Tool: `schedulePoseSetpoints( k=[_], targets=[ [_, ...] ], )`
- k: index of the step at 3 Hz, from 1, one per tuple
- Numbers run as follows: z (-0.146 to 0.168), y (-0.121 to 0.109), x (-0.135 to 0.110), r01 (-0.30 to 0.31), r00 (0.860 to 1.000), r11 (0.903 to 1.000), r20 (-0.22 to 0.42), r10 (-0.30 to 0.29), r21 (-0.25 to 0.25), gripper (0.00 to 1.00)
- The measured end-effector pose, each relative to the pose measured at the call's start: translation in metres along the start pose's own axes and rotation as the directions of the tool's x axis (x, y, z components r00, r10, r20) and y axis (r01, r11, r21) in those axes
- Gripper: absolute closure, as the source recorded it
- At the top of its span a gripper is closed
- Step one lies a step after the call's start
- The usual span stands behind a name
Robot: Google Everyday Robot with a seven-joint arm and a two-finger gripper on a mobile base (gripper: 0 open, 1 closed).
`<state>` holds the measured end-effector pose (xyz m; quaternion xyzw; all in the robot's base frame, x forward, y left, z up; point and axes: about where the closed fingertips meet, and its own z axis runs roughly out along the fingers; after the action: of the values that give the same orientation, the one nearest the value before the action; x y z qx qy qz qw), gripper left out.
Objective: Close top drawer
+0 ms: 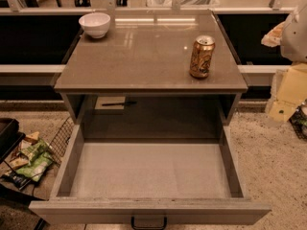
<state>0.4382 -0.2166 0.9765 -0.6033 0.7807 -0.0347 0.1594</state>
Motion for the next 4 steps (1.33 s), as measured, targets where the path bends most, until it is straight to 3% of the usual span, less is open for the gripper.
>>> schedulePoseSetpoints(
  k=[2,4],
  targets=[
    [0.012,0.012,0.010,-0.019,1.000,0.9998,-0.007,0.019,-0.005,0.00],
    [0.060,0.099,0.066,-0.155,0.986,0.9877,-0.053,0.156,0.014,0.41]
  ],
)
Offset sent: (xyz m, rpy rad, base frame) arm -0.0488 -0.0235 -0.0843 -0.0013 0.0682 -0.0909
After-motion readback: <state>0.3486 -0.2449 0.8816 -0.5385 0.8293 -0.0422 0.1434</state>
